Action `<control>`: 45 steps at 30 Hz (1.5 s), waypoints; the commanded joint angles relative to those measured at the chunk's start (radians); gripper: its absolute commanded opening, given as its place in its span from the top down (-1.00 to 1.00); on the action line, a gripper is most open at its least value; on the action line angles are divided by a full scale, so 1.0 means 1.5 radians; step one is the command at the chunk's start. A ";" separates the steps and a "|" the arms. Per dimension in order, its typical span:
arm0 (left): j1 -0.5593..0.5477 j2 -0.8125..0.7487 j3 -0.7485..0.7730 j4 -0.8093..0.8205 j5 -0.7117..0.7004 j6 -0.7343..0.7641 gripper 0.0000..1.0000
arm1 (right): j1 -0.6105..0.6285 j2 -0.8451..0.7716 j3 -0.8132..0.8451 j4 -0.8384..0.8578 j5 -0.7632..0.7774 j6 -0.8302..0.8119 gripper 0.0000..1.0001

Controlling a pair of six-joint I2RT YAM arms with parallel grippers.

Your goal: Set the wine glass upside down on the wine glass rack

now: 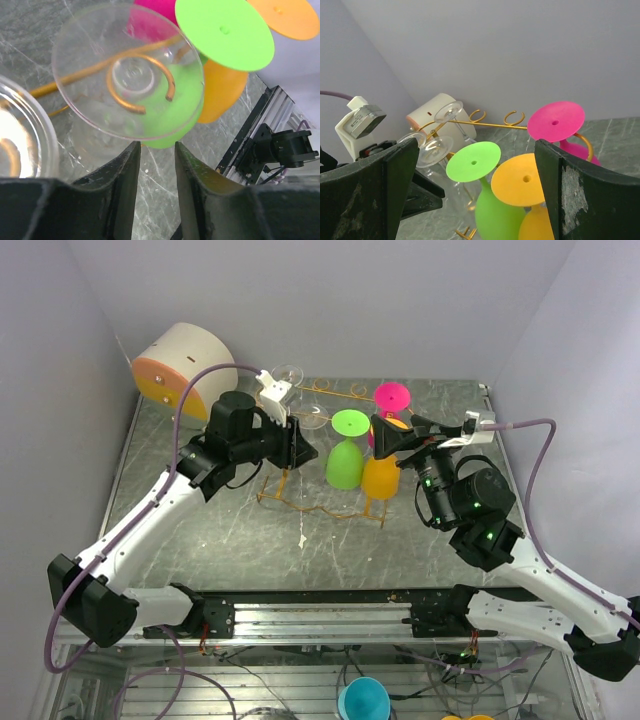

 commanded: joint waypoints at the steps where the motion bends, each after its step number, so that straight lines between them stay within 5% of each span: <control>1: 0.000 -0.015 0.001 -0.031 -0.014 0.013 0.08 | -0.002 -0.015 0.003 -0.004 0.026 -0.005 -0.99; 12: 0.000 -0.036 0.005 -0.078 -0.028 0.050 0.06 | -0.002 -0.042 -0.015 -0.022 0.051 -0.009 -1.00; 17: 0.000 -0.040 0.044 -0.161 -0.030 0.099 0.02 | -0.002 -0.046 0.008 -0.104 0.207 0.018 -1.00; 21: 0.000 -0.052 0.077 -0.239 -0.023 0.162 -0.31 | -0.003 -0.072 0.019 -0.205 0.330 0.075 -1.00; 30: 0.000 -0.130 0.066 -0.307 -0.044 0.250 -0.49 | -0.008 -0.178 -0.110 -0.095 0.415 -0.013 -0.99; 33: 0.021 -0.159 0.047 -0.308 -0.025 0.251 -0.49 | -0.028 -0.184 -0.146 -0.075 0.370 -0.017 -1.00; 36: 0.056 -0.179 0.046 -0.309 -0.030 0.250 -0.49 | -0.119 -0.132 -0.129 -0.173 0.289 0.061 -1.00; 40: 0.113 -0.206 0.063 -0.298 -0.104 0.248 -0.55 | -0.556 0.006 -0.058 -0.314 -0.196 0.214 -1.00; 42: 0.141 -0.210 0.080 -0.301 -0.158 0.254 -0.59 | -0.727 0.019 -0.082 -0.295 -0.378 0.291 -1.00; 45: 0.191 -0.216 0.088 -0.298 -0.275 0.257 -0.91 | -0.820 0.007 -0.142 -0.225 -0.464 0.363 -0.99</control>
